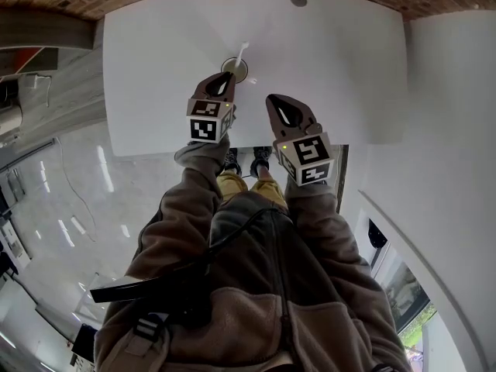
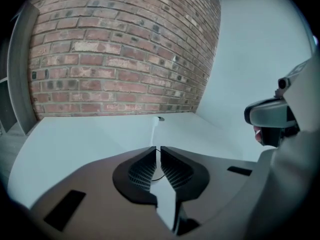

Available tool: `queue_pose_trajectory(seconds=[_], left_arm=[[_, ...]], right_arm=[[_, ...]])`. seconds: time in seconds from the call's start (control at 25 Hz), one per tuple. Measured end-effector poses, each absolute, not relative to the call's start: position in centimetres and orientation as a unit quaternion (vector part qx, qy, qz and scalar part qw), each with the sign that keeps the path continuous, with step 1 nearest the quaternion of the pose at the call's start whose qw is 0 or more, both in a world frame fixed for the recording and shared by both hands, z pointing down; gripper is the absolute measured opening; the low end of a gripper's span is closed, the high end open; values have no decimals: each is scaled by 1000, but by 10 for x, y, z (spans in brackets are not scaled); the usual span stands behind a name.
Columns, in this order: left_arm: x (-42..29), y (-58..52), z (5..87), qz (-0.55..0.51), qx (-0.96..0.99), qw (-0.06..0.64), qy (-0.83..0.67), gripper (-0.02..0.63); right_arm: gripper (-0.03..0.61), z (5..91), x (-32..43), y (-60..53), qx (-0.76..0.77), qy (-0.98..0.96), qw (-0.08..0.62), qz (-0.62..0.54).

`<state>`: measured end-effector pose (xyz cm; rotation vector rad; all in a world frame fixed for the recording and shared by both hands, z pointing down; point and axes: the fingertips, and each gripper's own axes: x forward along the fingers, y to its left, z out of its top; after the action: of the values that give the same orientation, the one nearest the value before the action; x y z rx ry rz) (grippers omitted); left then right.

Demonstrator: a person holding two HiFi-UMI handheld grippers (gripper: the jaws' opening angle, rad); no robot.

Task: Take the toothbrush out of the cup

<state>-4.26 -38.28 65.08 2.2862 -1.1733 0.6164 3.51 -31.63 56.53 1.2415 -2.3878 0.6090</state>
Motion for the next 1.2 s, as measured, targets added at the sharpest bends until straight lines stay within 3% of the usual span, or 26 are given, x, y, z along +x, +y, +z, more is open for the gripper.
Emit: queue_pose_trajectory(seconds=[0.16, 1.2], left_arm=[[-34, -392, 667, 252, 841, 242, -413, 72], [-27, -419, 724, 404, 795, 188, -410, 71]], right_arm=[[2, 570, 41, -317, 447, -845, 191, 223], [2, 599, 93, -287, 496, -804, 209, 252]])
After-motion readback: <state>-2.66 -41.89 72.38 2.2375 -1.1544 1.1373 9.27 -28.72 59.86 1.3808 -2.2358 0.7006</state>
